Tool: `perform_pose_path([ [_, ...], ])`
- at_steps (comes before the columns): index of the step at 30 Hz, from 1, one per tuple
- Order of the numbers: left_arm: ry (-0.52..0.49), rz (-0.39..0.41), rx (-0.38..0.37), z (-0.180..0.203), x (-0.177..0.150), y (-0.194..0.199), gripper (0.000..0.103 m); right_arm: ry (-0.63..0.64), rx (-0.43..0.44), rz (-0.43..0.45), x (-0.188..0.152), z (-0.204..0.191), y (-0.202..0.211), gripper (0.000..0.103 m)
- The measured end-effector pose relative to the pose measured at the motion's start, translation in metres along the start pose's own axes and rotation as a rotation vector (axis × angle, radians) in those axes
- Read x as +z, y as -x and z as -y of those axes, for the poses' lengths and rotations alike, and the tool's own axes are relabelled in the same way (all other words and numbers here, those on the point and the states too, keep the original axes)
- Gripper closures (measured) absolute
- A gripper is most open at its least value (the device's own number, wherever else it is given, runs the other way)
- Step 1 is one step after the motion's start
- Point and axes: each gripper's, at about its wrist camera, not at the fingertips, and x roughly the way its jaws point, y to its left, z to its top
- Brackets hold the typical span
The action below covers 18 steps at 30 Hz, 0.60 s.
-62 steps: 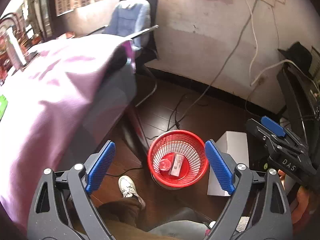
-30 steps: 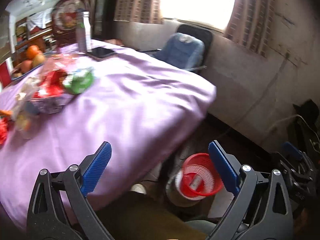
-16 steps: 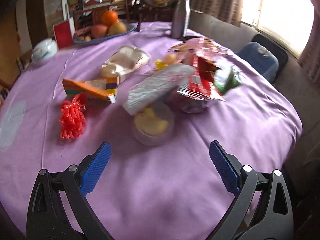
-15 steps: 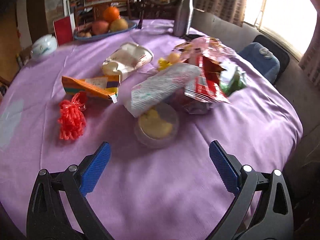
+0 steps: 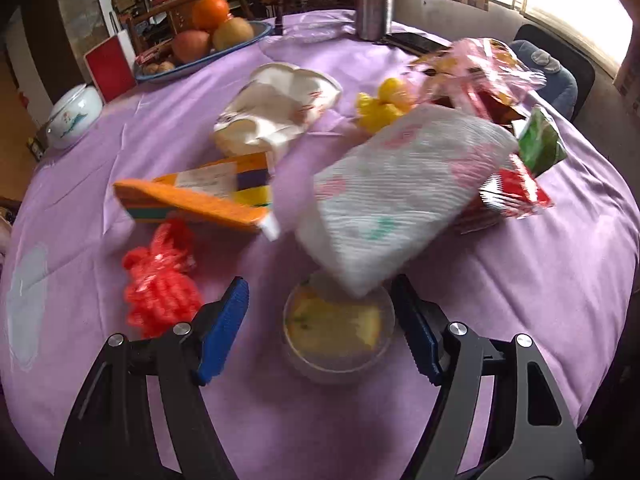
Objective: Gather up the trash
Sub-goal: 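Grasp the clear pudding cup with the left tool while the right tool grasps the green snack packet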
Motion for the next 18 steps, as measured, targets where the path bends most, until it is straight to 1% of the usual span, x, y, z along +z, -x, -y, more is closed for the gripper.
perform_pose_path([
  [2,0.036,0.010,-0.050,-0.010,-0.004,0.004,0.031,0.010,0.065,-0.004,0.015,-0.015,-0.013,0.010],
  [4,0.053,0.017,-0.079,-0.013,-0.003,0.005,0.030,0.034,0.127,-0.010,0.033,-0.036,-0.030,0.010],
  [7,0.036,0.020,-0.106,-0.011,0.001,0.004,0.030,0.069,0.166,-0.020,0.057,-0.064,-0.054,0.010],
  [11,0.025,0.023,-0.140,-0.006,0.000,0.006,0.030,0.101,0.189,-0.042,0.083,-0.097,-0.088,0.010],
  [14,0.025,0.031,-0.161,-0.006,-0.001,0.008,0.030,0.101,0.176,-0.074,0.099,-0.114,-0.118,0.014],
  [16,0.015,0.029,-0.166,-0.005,-0.001,0.008,0.029,0.092,0.163,-0.104,0.108,-0.122,-0.140,0.022],
  [18,0.002,0.027,-0.163,-0.002,-0.001,0.008,0.027,0.068,0.147,-0.144,0.116,-0.128,-0.167,0.027],
])
